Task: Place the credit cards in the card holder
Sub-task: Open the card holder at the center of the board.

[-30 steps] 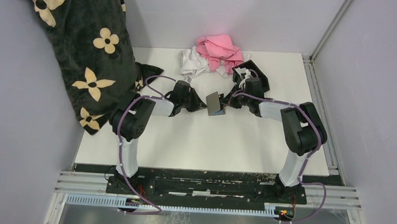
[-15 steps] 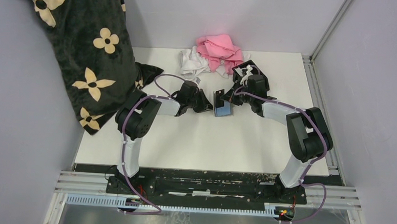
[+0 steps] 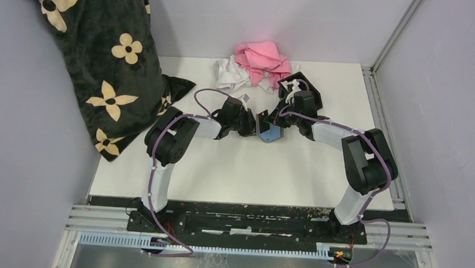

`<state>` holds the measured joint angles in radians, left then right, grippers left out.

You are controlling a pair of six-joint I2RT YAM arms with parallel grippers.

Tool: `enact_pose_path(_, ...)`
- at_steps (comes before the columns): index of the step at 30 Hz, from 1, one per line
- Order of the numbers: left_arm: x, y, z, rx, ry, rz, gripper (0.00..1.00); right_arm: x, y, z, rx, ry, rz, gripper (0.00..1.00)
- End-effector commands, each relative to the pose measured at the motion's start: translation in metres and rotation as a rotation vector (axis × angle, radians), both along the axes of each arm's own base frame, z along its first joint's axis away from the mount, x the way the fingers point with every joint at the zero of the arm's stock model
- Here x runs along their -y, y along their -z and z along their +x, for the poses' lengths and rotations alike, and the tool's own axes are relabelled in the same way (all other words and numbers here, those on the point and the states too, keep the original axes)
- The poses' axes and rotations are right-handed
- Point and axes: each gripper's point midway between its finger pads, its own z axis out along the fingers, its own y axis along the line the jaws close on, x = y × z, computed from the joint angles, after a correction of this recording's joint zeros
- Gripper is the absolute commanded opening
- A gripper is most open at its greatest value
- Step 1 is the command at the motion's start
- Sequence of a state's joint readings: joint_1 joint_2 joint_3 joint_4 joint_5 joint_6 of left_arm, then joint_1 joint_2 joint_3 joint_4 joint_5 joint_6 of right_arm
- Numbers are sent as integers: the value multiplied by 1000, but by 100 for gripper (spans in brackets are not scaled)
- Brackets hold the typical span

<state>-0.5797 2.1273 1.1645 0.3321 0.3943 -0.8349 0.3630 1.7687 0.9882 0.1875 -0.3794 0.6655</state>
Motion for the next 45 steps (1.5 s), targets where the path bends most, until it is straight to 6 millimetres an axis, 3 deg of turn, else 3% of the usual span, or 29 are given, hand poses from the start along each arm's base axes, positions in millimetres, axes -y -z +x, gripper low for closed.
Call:
enact_pose_path(1, -18, 52, -37, -91, 62, 201, 17, -7, 7, -11, 3, -37, -84, 1)
enact_pose_path(11, -81, 48, -50, -92, -74, 467, 21, -14, 34, -17, -28, -45, -205, 1)
enact_pose_path(23, -118, 29, -58, -62, -140, 595, 26, -33, 46, -24, -23, -63, -317, 1)
enact_pose_path(27, -130, 4, -56, -16, -194, 611, 26, -35, 44, -24, -13, -66, -353, 1)
enact_pose_path(31, -139, -34, -50, 58, -265, 592, 27, -39, 44, -25, -4, -72, -380, 1)
enact_pose_path(36, -130, -76, -43, 131, -300, 490, 27, -43, 45, -28, 3, -75, -411, 1)
enact_pose_path(41, -103, -114, -36, 200, -285, 319, 28, -44, 45, -29, 9, -76, -437, 1)
enact_pose_path(45, -81, -104, -30, 158, -220, 289, 28, -45, 44, -29, 9, -70, -440, 1)
